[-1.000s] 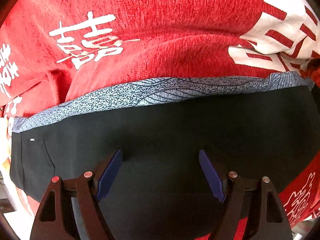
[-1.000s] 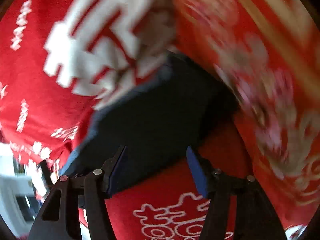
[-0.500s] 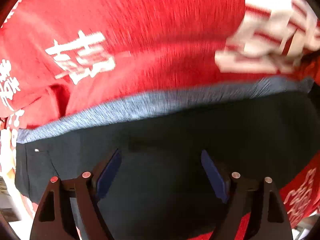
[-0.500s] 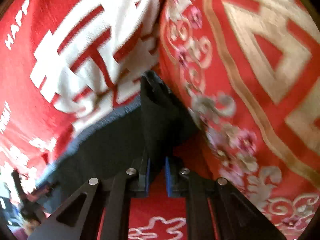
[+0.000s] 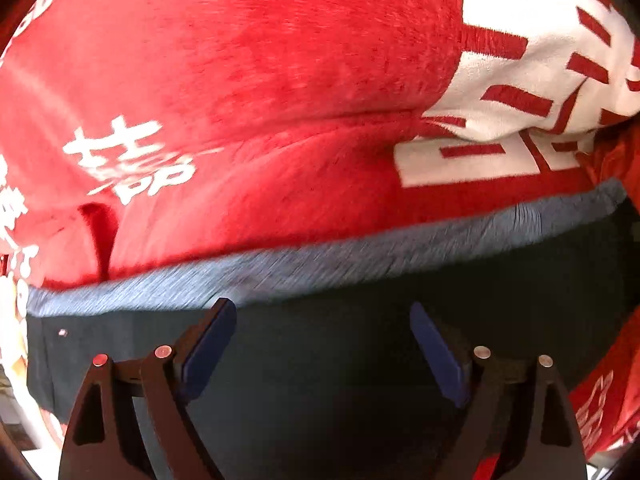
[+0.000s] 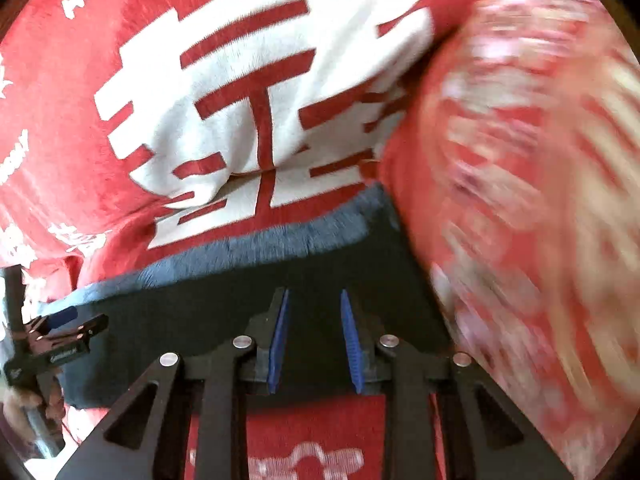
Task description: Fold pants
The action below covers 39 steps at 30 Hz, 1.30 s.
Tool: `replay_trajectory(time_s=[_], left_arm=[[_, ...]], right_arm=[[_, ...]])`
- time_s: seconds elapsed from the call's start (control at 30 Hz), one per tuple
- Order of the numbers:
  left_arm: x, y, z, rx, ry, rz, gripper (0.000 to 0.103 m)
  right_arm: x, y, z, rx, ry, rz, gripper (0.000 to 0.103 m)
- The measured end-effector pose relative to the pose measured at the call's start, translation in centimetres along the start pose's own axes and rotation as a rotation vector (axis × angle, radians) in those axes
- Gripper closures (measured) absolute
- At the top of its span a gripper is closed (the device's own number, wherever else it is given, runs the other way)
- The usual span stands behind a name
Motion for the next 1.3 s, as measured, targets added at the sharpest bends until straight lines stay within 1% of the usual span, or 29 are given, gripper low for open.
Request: replay_trajectory(time_s=[0.03, 0.07, 0.1, 0.13, 0.2, 0.27, 0.3, 0.37, 0.4, 0.43, 0.5, 0.53, 0.6, 0.63, 0.67, 0.73, 0.77, 0.8, 0.83, 0.87, 0.9, 0.97, 1.03, 1.13, 1.2, 1.23, 1.3], left_arm=[[0.7, 0.1, -0.3, -0.006, -0.003, -0.009, 0.013], [1.6, 0.0, -0.5, -0.018, -0.010, -0.023, 0.013], [2.1, -0.4, -0.7, -0.032, -0.007, -0.018, 0.010], [2.2, -0.8, -0.5, -0.055, 0.010, -0.017, 0.003], [2.1, -1.7, -0.3, -0.070, 0.009, -0.008, 0.002], [1.6, -2.9, 0.3, -0.077, -0.007, -0.016, 0.002], [1.3, -3.4, 0.2, -0.076, -0.019, -0.023, 0.002], [0.2, -4.5, 1.4, -0.067, -0.039, -0.059, 0.002], [-0.6, -5.2, 2.1, -0.063, -0.040, -0.066, 0.002], [-1.0, -5.7, 2.6, -0.065, -0.040, -0.065, 0.002], [-2.1, -7.0, 4.2, -0.082, -0.046, -0.054, 0.002], [-2.7, -7.9, 5.2, -0.090, -0.054, -0.053, 0.002], [-3.5, -9.2, 6.7, -0.098, -0.066, -0.053, 0.002], [-3.9, -9.8, 7.5, -0.101, -0.070, -0.050, 0.002], [-4.3, -10.7, 8.0, -0.106, -0.072, -0.047, 0.002], [-4.9, -12.9, 9.2, -0.117, -0.070, -0.036, 0.002], [-5.3, -13.6, 9.6, -0.124, -0.068, -0.031, 0.002], [-5.7, -15.1, 10.1, -0.131, -0.065, -0.027, 0.002], [-6.1, -15.3, 10.5, -0.134, -0.067, -0.028, 0.002], [-6.4, -16.7, 10.9, -0.135, -0.072, -0.035, 0.002], [-6.7, -17.7, 11.0, -0.134, -0.070, -0.040, 0.002], [-7.8, -20.7, 11.4, -0.122, -0.042, -0.058, 0.002], [-8.5, -23.5, 11.7, -0.106, -0.026, -0.094, 0.002], [-7.9, -29.4, 12.5, -0.098, -0.012, -0.157, 0.002], [-6.5, -33.1, 13.3, -0.110, -0.033, -0.188, 0.002], [-5.5, -34.9, 14.0, -0.114, -0.060, -0.197, 0.002], [-4.8, -36.4, 14.7, -0.130, -0.032, -0.114, 0.000]], right_arm=[[1.1, -0.6, -0.3, -0.017, -0.021, 0.028, 0.074], [2.5, -0.3, -0.6, -0.019, -0.046, 0.057, 0.074], [3.7, 0.4, -0.9, -0.011, -0.073, 0.088, 0.074], [4.7, 1.4, -1.3, 0.016, -0.085, 0.093, 0.082], [4.5, 2.7, -1.7, 0.079, -0.070, 0.083, 0.094], [3.9, 2.9, -1.6, 0.116, -0.087, 0.086, 0.093], [3.6, 2.9, -1.5, 0.126, -0.097, 0.078, 0.089], [2.8, 3.0, -0.8, 0.170, -0.122, 0.031, 0.082], [2.3, 3.1, -0.4, 0.196, -0.130, -0.010, 0.072], [1.5, 3.0, 0.3, 0.227, -0.140, -0.082, 0.069], [0.6, 2.3, 1.7, 0.261, -0.177, -0.213, 0.067], [0.0, 1.3, 2.8, 0.270, -0.206, -0.287, 0.065], [-0.9, -1.0, 5.1, 0.265, -0.255, -0.396, 0.063], [-1.2, -2.5, 6.2, 0.259, -0.274, -0.435, 0.062], [-1.5, -3.8, 7.0, 0.252, -0.290, -0.466, 0.061], [-1.8, -8.0, 9.6, 0.231, -0.333, -0.532, 0.056], [-2.1, -9.6, 10.6, 0.223, -0.347, -0.551, 0.055], [-2.0, -12.3, 12.0, 0.210, -0.365, -0.580, 0.054], [-2.4, -14.3, 13.1, 0.202, -0.380, -0.609, 0.054], [-2.0, -16.5, 13.9, 0.198, -0.393, -0.630, 0.054], [-2.1, -18.3, 14.9, 0.196, -0.405, -0.649, 0.054], [-1.4, -22.8, 16.8, 0.190, -0.429, -0.684, 0.054], [-0.9, -26.7, 18.7, 0.181, -0.445, -0.705, 0.053], [-0.2, -29.4, 20.5, 0.199, -0.465, -0.738, 0.053], [0.3, -30.8, 21.5, 0.195, -0.462, -0.724, 0.053], [0.7, -31.2, 22.1, 0.196, -0.460, -0.711, 0.053], [1.1, -31.7, 22.2, 0.215, -0.452, -0.712, 0.053]])
Point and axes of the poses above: each gripper's, at about its wrist camera, not at the fingertips, and x roughly the way its jaws point, y to its right, z to its underside, the point moved 2 cm from there along x, roughly the way its jaws point, and after that the axes turned 9 degrees about z, right-handed, at the moved point
